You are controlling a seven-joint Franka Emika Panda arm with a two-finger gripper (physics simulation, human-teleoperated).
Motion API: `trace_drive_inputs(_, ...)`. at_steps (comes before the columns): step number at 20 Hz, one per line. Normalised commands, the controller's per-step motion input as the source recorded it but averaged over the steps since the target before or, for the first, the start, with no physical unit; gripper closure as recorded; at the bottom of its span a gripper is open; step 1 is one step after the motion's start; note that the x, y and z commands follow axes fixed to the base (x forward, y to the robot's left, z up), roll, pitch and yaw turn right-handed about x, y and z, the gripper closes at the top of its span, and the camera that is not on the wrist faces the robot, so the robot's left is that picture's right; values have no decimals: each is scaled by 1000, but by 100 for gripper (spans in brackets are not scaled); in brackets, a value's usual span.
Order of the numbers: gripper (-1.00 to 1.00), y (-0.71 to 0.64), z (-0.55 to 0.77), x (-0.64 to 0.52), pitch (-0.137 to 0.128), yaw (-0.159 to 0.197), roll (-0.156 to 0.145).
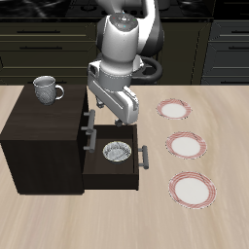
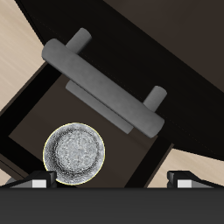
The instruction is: Place the bowl on the middle plate relative to the robot
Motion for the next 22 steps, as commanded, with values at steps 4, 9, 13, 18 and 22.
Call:
trace_drive_inputs(4,-100,-11,-219,-31,-29,-22,12)
trace_drive_inputs(9,-100,-56,-307,72,12,-39,12)
trace_drive_inputs(13,-100,-114,-155,-4,-17,-46,-3)
trace_drive_inputs(18,-100,-57,-204,4,-7,-55,14)
trace_drive_inputs(22,-100,-19,-217,-82,9,-55,20)
